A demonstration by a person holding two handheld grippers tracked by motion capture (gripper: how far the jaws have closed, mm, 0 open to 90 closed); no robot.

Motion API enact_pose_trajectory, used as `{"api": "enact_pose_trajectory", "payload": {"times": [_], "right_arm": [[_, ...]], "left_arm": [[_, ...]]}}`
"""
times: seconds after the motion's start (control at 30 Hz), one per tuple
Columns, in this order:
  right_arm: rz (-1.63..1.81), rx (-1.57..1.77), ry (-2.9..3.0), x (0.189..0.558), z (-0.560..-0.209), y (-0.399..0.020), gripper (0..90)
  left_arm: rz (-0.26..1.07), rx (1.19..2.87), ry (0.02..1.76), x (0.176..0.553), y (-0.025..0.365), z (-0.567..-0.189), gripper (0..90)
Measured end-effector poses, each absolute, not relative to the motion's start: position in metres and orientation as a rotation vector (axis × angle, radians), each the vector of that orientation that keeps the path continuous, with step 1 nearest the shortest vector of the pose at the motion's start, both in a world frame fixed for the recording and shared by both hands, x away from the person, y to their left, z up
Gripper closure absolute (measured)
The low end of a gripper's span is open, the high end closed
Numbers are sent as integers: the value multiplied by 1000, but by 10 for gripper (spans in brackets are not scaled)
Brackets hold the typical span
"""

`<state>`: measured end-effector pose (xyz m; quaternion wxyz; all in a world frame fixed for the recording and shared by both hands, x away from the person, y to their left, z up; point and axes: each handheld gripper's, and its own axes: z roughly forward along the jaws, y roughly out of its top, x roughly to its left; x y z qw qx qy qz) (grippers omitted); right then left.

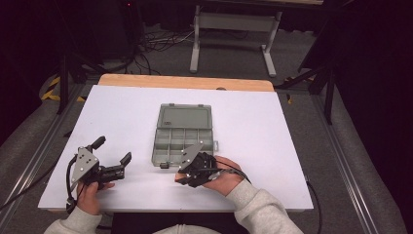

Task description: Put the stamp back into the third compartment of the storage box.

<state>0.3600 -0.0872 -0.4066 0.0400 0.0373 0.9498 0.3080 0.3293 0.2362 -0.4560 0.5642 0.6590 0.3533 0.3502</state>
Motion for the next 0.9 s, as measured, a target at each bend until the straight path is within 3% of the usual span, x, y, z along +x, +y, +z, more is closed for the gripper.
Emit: {"api": "enact_pose_trajectory", "payload": {"times": [0.9], "right_arm": [[1185,213,2757,367,-388,-104,660]], "left_arm": [[825,1554,831,329,236,-456,6]]}}
